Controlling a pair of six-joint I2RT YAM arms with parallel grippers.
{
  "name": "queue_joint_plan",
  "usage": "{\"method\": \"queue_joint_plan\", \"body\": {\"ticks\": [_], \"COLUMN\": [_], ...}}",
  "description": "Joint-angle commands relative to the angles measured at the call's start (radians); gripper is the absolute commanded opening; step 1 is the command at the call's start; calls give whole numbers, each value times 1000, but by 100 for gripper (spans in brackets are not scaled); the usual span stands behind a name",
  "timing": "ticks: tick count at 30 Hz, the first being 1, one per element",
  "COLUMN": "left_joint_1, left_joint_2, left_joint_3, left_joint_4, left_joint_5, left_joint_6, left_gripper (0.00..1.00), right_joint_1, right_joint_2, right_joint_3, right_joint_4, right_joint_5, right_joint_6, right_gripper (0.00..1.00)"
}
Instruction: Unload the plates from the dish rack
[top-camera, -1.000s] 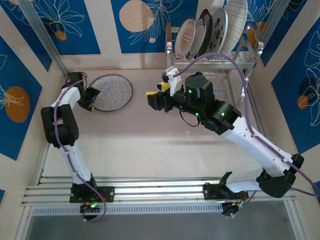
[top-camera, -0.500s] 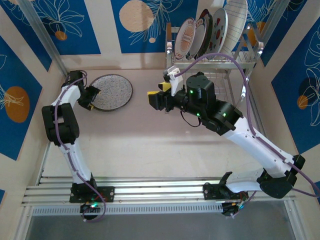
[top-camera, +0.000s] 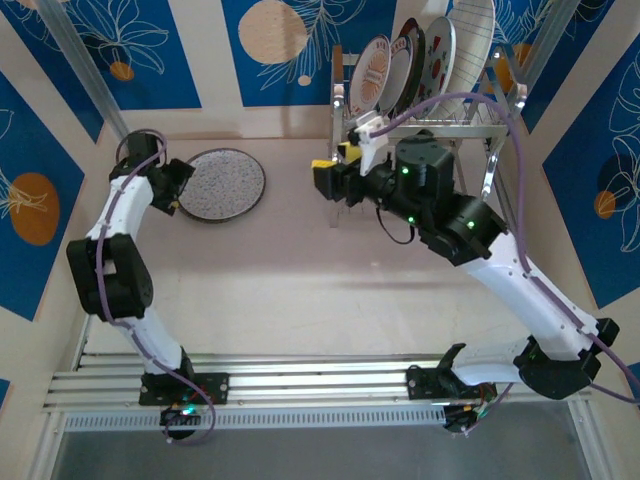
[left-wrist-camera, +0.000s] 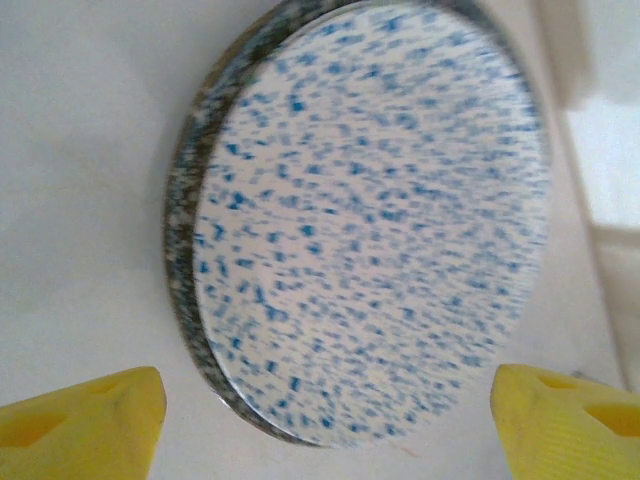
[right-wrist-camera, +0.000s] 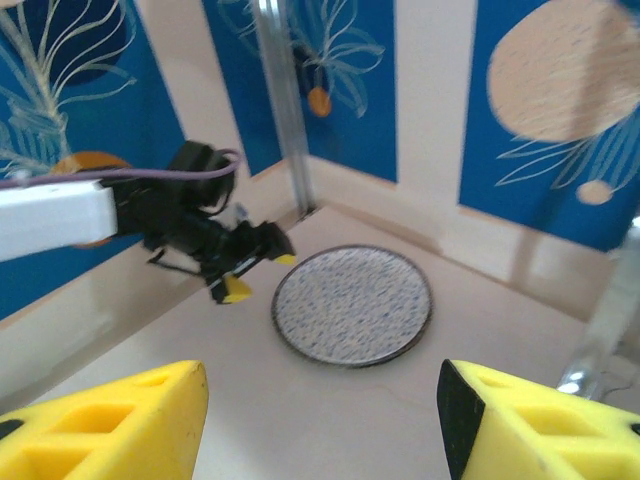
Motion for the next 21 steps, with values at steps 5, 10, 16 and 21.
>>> {"method": "queue_joint_plan", "body": {"ticks": [5, 10, 16, 21], "left_joint_1": [-149, -288, -462, -586], "left_joint_2": [-163, -237, -324, -426], "left_joint_3": [29, 37, 13, -45], "left_joint_4": [36, 125, 249, 396], "left_joint_5": [-81, -91, -67, -22], "left_joint_6": [-48, -32, 36, 144], "left_gripper": [84, 85, 85, 86], "right_joint_1": [-189, -359, -536, -690], "right_joint_2": [-40, -32, 26, 104], "right_joint_3": [104, 154, 233, 316], "right_joint_4": [-79, -89, -94, -113], "right_joint_5": [88, 46, 2, -59], "right_joint_6": [-18, 30, 106, 198], "right_gripper": [63, 63, 66, 69]}}
